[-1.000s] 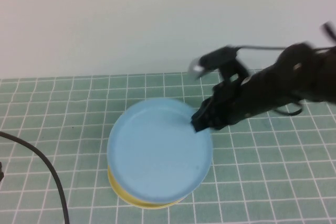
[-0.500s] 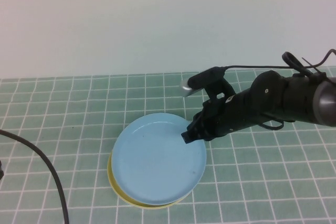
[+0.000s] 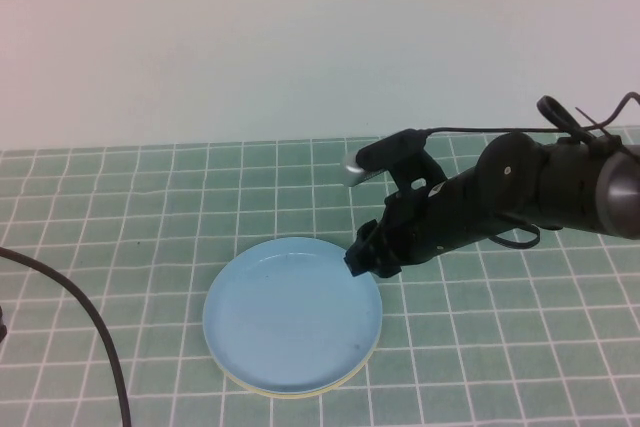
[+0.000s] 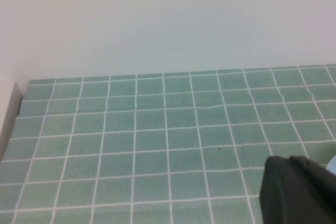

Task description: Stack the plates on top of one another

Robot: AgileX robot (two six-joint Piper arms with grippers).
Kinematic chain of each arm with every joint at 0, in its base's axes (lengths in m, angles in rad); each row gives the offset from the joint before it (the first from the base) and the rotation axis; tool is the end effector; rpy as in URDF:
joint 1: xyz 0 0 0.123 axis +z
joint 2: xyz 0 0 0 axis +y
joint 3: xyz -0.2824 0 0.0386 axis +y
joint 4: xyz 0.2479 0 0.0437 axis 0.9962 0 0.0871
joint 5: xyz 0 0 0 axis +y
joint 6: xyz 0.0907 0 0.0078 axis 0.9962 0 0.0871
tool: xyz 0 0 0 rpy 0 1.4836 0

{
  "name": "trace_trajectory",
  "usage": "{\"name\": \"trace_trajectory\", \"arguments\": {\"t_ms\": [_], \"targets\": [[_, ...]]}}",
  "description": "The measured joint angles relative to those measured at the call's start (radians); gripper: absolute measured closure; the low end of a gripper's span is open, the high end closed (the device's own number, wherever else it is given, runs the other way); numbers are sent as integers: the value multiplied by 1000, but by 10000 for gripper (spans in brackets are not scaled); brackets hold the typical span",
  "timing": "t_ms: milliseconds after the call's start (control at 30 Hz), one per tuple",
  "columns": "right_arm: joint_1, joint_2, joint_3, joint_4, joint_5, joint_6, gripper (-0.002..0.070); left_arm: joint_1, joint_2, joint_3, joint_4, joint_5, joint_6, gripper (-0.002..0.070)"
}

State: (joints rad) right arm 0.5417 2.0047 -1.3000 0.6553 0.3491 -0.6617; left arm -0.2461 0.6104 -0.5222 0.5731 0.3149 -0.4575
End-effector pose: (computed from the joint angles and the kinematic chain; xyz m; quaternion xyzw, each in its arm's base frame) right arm 0.3554 0.2361 0.1660 -0.3007 0.8901 0.1778 0.2929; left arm 0.1279 -0.0163 0.3143 0.0833 0.7897 0.0206 0.6074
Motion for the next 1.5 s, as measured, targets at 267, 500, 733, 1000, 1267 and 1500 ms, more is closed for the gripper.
{"name": "trace_trajectory", "arguments": {"t_ms": [267,500,733,1000,1267,1500], "targets": [[0,-117,0,-1,87,85,581,-2,-12,3,-2,9,0,675],[0,-365,0,-1,160,87,666,5,-167,35,2,11,0,675],[0,-576,0,58,208,93,673,167,-373,152,2,7,0,675],[0,-615,0,102,218,93,673,269,-558,322,-76,7,-155,675],[0,-677,53,-12,221,86,675,269,-640,538,-69,-153,-246,675],[-124,-1053,359,-180,110,-45,676,269,-637,554,-72,-138,-253,675]]}}
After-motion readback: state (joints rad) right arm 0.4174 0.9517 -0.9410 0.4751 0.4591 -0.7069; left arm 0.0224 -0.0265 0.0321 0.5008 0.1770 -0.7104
